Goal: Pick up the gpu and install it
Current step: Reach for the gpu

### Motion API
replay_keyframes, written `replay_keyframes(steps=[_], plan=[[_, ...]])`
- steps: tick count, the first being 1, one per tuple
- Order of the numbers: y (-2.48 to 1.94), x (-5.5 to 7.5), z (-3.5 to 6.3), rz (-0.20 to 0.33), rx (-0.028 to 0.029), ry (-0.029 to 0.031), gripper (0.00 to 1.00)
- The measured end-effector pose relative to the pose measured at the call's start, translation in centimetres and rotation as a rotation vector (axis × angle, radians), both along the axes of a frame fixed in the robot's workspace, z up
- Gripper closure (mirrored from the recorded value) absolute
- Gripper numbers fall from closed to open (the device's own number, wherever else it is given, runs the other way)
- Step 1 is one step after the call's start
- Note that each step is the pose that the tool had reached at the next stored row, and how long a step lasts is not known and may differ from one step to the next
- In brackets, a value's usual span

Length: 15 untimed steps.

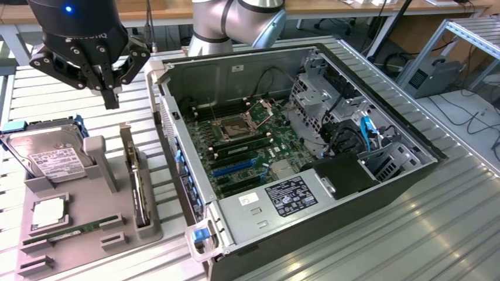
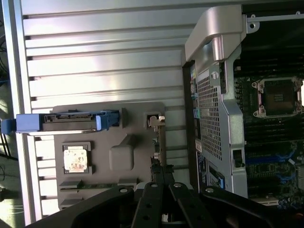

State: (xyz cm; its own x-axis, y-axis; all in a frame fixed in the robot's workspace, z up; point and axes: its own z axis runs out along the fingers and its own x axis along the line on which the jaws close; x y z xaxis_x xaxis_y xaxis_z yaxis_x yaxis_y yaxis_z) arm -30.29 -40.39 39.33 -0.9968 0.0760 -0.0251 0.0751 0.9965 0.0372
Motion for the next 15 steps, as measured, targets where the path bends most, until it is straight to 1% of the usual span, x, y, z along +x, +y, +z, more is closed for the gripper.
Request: replay_keyframes(steps=[15], plan=[[-0.32,0.0,0.0,0.0,0.0,0.0,0.89]])
